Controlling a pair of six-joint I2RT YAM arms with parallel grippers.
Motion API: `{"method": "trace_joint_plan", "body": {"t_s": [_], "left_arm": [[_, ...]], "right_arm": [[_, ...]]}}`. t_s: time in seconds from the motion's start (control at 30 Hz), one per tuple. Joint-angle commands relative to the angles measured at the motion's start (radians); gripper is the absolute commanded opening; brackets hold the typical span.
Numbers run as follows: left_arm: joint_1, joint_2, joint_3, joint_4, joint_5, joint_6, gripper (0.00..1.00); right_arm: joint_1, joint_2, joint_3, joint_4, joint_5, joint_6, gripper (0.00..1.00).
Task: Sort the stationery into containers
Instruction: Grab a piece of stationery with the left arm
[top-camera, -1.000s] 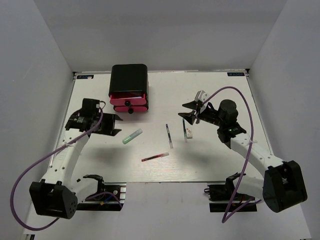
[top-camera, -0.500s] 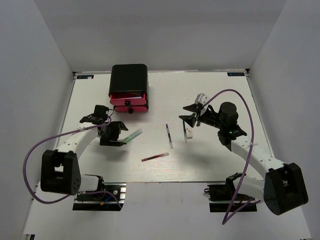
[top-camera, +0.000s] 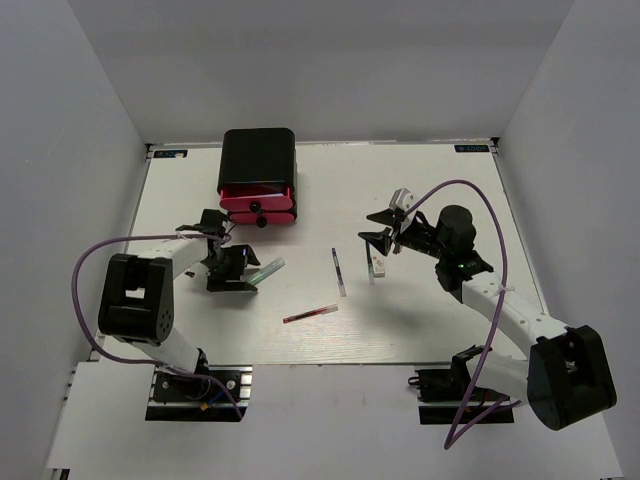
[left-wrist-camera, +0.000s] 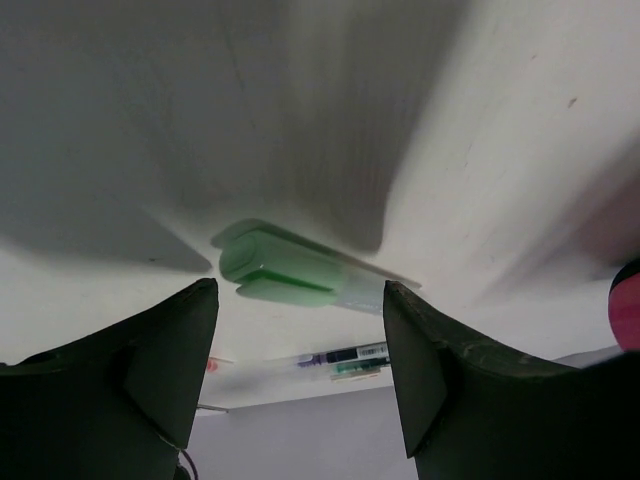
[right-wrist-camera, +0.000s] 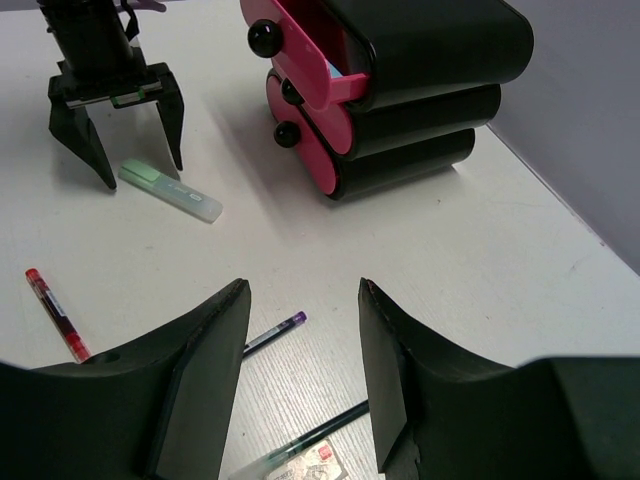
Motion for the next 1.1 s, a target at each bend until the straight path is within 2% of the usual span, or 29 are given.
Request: {"method": "trace_joint_plan", "body": {"t_s": [0.0,0.17,0.3,0.53,0.63,0.77,0.9,1.07], "left_arm": [[-0.005,0.028,0.041,0.015,-0.026,-0.026,0.77],[-0.005,0.1,0.061,0.006,-0.049,-0.026,0.75],[-0.005,0.1,0.07,-0.015,-0.075,-0.026,0.7],[-0.005,0.088,0.061,-0.034,-0.107,-0.017,0.34],[-0.005,0.046,0.07,-0.057,-0.134,0.006,0.25],[-0.005,-0.012,0.107,-0.057,-0.153,0.073,0.08],[-0.005,-0.137,0.13,-0.069,-0.085,0.121,0.0],[-0.005,-0.263,0.18,-0.081,-0.052,0.141,0.0]], "right_arm": [[-0.005,-0.019,-0.009,0.034,0.003,0.002,0.53],[-0.007,-0.022,-0.009,0.032,0.006,0.003,0.53],[-0.01,-0.022,-0.01,0.032,0.007,0.003,0.53],[-0.013,-0.028,-0.01,0.037,0.007,0.011,0.53],[-0.013,-0.03,-0.007,0.035,0.004,0.011,0.53],[-0.013,-0.03,-0.009,0.035,-0.002,0.015,0.53],[-0.01,-0.031,-0.006,0.032,-0.005,0.015,0.53],[-0.01,-0.028,-0.007,0.031,-0.006,0.012,0.53]]}}
